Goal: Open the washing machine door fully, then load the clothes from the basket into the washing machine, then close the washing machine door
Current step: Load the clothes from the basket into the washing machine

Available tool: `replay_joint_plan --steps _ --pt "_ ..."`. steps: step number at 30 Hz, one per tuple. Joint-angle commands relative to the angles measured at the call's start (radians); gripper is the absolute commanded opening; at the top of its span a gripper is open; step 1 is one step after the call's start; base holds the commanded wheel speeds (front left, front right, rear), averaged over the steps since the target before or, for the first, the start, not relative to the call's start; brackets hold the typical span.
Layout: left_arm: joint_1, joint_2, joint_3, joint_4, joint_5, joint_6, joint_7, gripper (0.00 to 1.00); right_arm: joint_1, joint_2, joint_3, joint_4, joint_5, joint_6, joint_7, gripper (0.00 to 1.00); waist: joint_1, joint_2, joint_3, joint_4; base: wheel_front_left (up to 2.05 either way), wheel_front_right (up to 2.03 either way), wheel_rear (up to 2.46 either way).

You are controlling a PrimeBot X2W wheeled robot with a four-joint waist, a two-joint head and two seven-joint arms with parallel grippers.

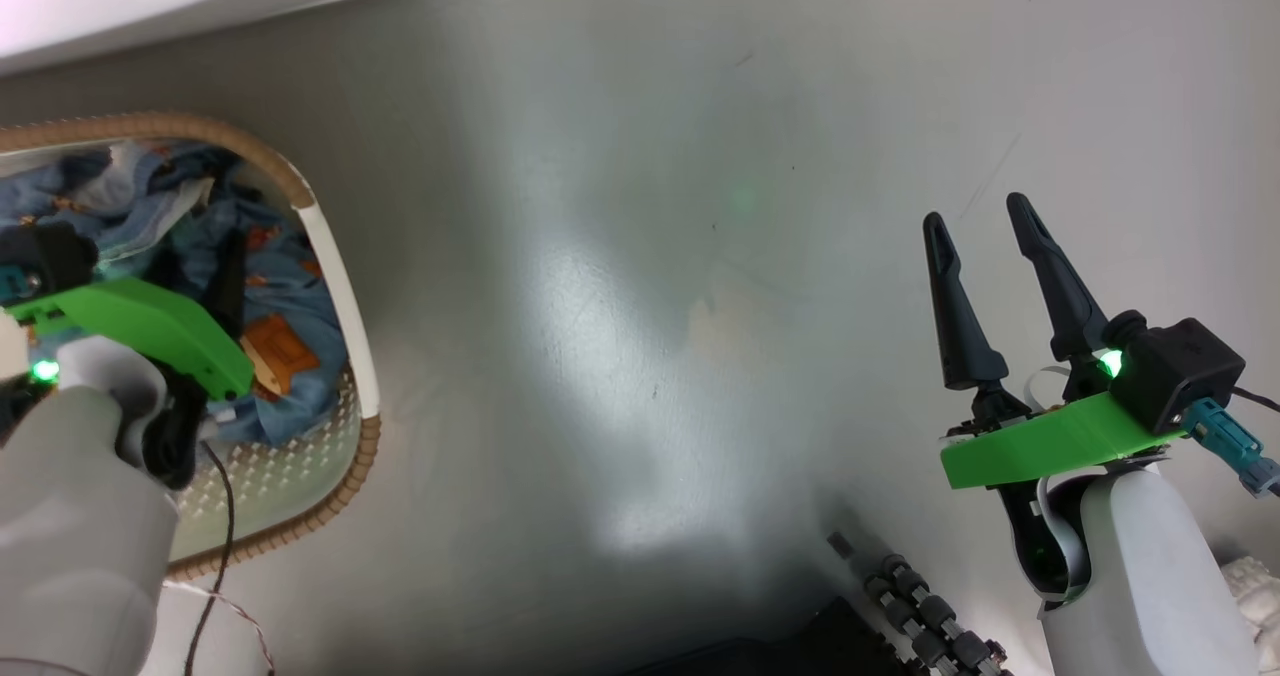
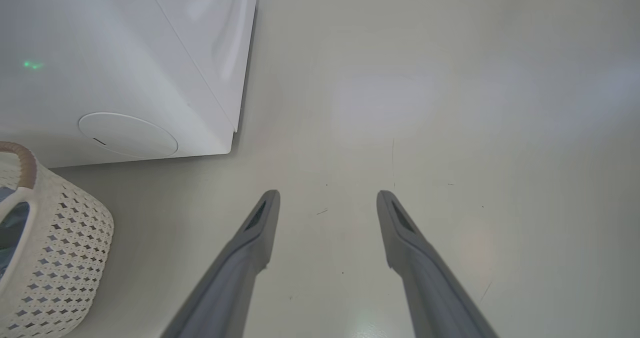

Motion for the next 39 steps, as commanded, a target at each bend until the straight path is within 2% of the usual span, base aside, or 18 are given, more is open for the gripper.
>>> replay_joint_plan --steps 1,4,5,7,16,22,27,32,39 --pt "0.009 0.036 0.015 0.007 0.006 -0.003 0.002 1.00 0.023 0.001 0.017 -0.020 0.005 0.002 -0.012 1.00 0.0000 0.0000 0.013 -0.005 0.00 0.00 0.00" --pt "-0.017 0.033 0.005 0.045 0.018 0.003 -0.001 1.00 0.021 0.001 0.017 -0.020 0.006 0.002 -0.012 1.00 0.0000 0.0000 0.022 -0.007 0.00 0.00 0.00" --pt "-0.023 0.029 0.001 0.058 0.020 0.003 0.004 0.74 0.021 0.001 0.017 -0.020 0.006 0.002 -0.012 1.00 0.0000 0.0000 0.022 -0.007 0.00 0.00 0.00" --pt "-0.033 0.024 -0.003 0.077 0.020 0.002 0.003 0.00 0.020 0.001 0.019 -0.018 0.006 0.002 -0.012 1.00 0.0000 0.0000 0.021 -0.008 0.00 0.00 0.00" --pt "-0.005 -0.010 -0.046 0.113 0.041 -0.002 -0.085 0.00 0.018 0.001 -0.004 -0.012 -0.018 0.002 -0.012 1.00 0.0000 0.0000 -0.084 0.026 0.00 0.00 0.00" --pt "0.051 -0.012 -0.077 0.079 0.054 -0.003 -0.185 0.00 0.022 0.001 -0.005 -0.005 -0.035 0.002 -0.012 1.00 0.0000 0.0000 -0.172 0.056 0.00 0.00 0.00" --pt "0.103 -0.014 -0.076 0.039 0.069 -0.003 -0.215 0.00 0.033 0.001 -0.009 0.000 -0.049 0.002 -0.012 1.00 0.0000 0.0000 -0.249 0.082 0.00 0.00 0.00" --pt "0.175 -0.010 0.022 -0.077 0.102 0.014 -0.217 0.00 0.051 0.001 -0.016 0.008 -0.059 0.002 -0.012 1.00 0.0000 0.0000 -0.324 0.109 0.00 0.00 0.00" --pt "0.317 -0.029 0.162 -0.237 0.203 0.035 -0.218 0.00 0.062 0.001 -0.006 0.022 -0.069 0.002 -0.012 1.00 0.0000 0.0000 -0.424 0.140 0.00 0.00 0.00"
